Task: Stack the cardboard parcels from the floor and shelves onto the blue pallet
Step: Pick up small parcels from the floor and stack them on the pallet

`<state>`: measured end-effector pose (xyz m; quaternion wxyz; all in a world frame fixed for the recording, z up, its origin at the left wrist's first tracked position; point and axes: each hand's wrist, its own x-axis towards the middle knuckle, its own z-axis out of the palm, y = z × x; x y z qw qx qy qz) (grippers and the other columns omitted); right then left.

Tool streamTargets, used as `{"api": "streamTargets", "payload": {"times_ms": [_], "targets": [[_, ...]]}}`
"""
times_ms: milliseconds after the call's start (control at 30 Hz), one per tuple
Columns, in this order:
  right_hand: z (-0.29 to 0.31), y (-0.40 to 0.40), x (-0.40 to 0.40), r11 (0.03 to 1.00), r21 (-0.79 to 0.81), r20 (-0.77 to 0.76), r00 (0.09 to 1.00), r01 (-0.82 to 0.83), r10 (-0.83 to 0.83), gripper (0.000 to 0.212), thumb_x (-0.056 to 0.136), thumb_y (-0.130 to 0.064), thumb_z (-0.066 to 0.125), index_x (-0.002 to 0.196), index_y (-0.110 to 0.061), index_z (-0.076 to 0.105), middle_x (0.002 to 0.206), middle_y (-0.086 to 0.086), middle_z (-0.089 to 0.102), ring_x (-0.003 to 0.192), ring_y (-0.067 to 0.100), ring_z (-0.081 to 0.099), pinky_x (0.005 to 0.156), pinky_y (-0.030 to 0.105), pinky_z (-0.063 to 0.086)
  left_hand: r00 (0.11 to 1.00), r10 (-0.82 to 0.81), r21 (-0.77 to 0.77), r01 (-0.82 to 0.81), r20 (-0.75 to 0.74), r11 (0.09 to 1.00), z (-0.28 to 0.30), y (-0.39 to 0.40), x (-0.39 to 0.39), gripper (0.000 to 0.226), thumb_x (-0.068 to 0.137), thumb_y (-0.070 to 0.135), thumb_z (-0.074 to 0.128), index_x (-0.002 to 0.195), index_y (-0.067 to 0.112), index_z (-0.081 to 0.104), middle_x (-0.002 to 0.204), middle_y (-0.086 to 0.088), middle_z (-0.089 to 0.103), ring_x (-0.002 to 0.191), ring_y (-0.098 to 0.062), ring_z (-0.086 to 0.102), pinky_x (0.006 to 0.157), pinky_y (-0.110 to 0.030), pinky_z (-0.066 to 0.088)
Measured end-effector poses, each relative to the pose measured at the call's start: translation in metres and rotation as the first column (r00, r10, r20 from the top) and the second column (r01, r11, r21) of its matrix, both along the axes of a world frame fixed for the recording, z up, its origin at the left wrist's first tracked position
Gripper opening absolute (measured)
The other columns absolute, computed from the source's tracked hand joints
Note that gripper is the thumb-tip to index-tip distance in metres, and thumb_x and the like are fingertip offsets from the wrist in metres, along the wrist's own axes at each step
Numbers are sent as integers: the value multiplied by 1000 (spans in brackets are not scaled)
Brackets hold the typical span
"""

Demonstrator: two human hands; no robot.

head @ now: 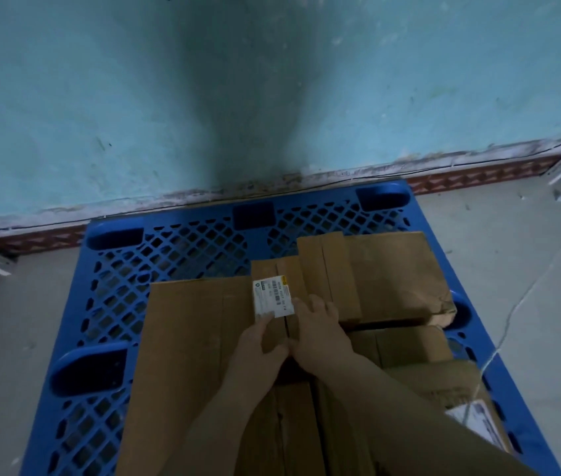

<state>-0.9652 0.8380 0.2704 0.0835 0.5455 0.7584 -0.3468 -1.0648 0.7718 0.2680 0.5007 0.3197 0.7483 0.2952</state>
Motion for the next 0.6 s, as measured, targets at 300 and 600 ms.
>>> {"api": "streamTargets", "payload": {"times_ms": [300, 600], "targets": [[188, -13, 90, 989, 138, -145, 989, 47, -27, 75, 81, -55, 42, 146, -24, 22, 152, -1, 22, 142, 26, 14, 111, 42, 27, 995, -102, 3, 102, 0, 995, 170, 10, 57, 36, 89, 18, 58, 121, 25, 44, 110, 10, 53, 95, -8, 54, 75, -18, 47], [368, -118, 251, 811, 267, -226, 852, 520, -471, 60, 88, -30, 56, 142, -21, 33, 143, 1, 35, 134, 21, 29, 108, 36, 33, 761, -584, 237, 646, -284, 726, 327, -12, 207, 37, 80, 32, 67, 107, 42, 44, 108, 10, 53, 111, -19, 54, 90, -25, 43]]}}
